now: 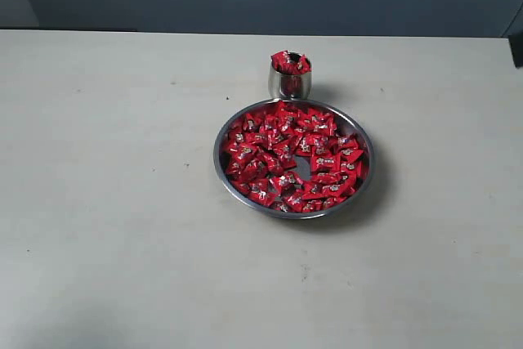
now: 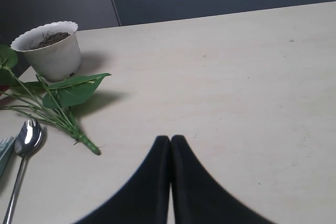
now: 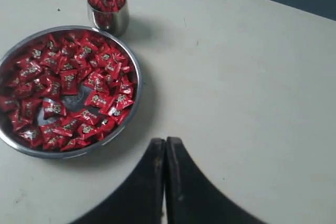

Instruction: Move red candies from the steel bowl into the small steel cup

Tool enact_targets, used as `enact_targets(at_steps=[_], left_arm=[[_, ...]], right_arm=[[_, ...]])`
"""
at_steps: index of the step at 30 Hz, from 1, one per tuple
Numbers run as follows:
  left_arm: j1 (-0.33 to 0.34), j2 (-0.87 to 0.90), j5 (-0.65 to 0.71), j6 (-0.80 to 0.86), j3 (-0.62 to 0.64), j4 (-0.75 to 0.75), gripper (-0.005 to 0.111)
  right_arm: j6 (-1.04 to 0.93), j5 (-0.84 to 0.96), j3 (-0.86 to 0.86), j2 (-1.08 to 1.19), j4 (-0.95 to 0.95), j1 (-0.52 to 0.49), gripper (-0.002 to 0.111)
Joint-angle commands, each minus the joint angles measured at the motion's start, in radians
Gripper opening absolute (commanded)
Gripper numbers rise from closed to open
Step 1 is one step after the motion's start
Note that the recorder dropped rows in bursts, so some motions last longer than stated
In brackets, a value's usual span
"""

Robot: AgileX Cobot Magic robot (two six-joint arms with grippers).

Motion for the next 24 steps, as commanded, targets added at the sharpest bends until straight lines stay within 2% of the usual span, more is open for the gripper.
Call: enact_targets(at_steps=[1, 7, 24], left_arm=[[-0.001, -0.004, -0.006, -0.004, 0.006, -0.001, 0.0], [-0.001, -0.004, -0.006, -0.004, 0.006, 0.001, 0.0], [-0.001, -0.004, -0.006, -0.004, 0.006, 0.003, 0.0]], right_arm=[[0.014, -0.018, 0.072, -0.103, -0.043, -0.005, 0.0], [0.014, 0.071, 0.074, -0.162, -0.04, -0.005, 0.0], [0.015, 0.065, 0.074, -0.181, -0.052, -0.005, 0.0]])
